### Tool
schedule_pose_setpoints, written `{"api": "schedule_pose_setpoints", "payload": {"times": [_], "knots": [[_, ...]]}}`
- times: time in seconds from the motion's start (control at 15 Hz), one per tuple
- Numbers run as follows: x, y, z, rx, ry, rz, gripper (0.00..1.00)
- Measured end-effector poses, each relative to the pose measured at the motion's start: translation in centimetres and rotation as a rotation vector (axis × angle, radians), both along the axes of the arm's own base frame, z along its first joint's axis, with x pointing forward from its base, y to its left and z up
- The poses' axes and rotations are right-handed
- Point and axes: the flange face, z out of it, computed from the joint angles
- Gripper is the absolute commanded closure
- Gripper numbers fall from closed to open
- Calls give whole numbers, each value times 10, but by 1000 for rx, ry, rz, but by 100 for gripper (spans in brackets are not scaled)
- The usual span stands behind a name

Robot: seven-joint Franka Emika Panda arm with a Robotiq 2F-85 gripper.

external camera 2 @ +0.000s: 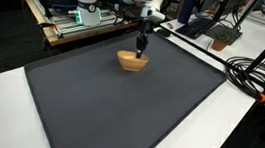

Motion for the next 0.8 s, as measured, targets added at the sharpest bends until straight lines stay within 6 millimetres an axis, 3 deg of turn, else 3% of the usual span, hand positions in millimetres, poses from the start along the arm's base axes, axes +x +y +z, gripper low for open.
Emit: {"api": "schedule_pose_setpoints", "payload": {"times": [0.13, 0.2, 0.8], "knots": [[-1, -1, 8, 5, 4, -4, 95], [-2, -1, 10, 10, 20, -8, 99], [-2, -1, 11, 34, 37, -4, 99]]}}
